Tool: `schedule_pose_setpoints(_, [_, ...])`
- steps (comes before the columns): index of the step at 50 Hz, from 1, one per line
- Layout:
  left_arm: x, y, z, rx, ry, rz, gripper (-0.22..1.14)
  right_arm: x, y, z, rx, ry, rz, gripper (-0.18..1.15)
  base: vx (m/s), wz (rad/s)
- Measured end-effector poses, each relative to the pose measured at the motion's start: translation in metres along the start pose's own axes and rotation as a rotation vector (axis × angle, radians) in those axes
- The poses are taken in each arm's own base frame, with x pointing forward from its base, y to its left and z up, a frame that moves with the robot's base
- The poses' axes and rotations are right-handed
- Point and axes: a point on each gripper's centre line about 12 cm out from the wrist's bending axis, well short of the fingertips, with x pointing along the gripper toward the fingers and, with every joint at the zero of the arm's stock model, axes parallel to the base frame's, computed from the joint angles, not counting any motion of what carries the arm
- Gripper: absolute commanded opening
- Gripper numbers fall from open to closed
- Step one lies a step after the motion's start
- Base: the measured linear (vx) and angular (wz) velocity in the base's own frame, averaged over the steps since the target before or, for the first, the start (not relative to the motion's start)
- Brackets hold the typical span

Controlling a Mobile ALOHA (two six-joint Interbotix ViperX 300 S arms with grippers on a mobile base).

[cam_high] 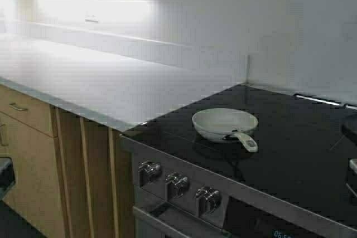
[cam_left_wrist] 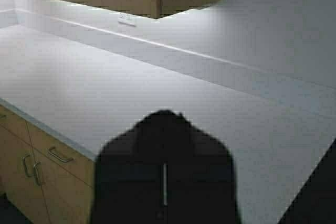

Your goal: Wash the pan

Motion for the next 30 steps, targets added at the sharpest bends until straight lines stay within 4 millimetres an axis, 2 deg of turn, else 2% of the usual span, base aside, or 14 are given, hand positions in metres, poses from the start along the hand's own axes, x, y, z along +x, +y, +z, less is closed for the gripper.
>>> schedule_pose_setpoints(3, [-0.001,0.0,-0.004,-0.011,0.017,-0.001,0.11,0.0,0.0,-0.002,0.0,0.005,0.0,0.09,0.0,0.0])
schedule_pose_setpoints(7, [-0.001,-0.002,-0.011,-0.059,0.059,-0.01,0.39,-0.002,0.001,-0.014,-0.001,0.035,0.005,0.07,0.0,0.0])
schedule_pose_setpoints(13, [0.002,-0.014,-0.019,-0.104,0.149,-0.063,0.86,-0.003,0.001,-0.014,-0.006,0.037,0.007,0.06,0.0,0.0])
schedule_pose_setpoints(16, [0.006,-0.02,-0.024,-0.115,0.188,-0.089,1.04,-0.003,0.001,-0.014,-0.006,0.037,0.006,0.06,0.0,0.0])
schedule_pose_setpoints(18, [0.008,-0.025,-0.027,-0.128,0.208,-0.106,1.07,-0.003,0.001,-0.014,-0.004,0.035,0.004,0.06,0.0,0.0])
schedule_pose_setpoints(23, [0.016,-0.042,-0.041,-0.217,0.273,-0.161,1.01,-0.003,0.001,-0.014,-0.004,0.035,0.006,0.06,0.0,0.0])
schedule_pose_setpoints(30, [0.026,-0.068,-0.06,-0.373,0.31,-0.232,1.01,-0.003,0.001,-0.014,-0.004,0.035,0.006,0.06,0.0,0.0])
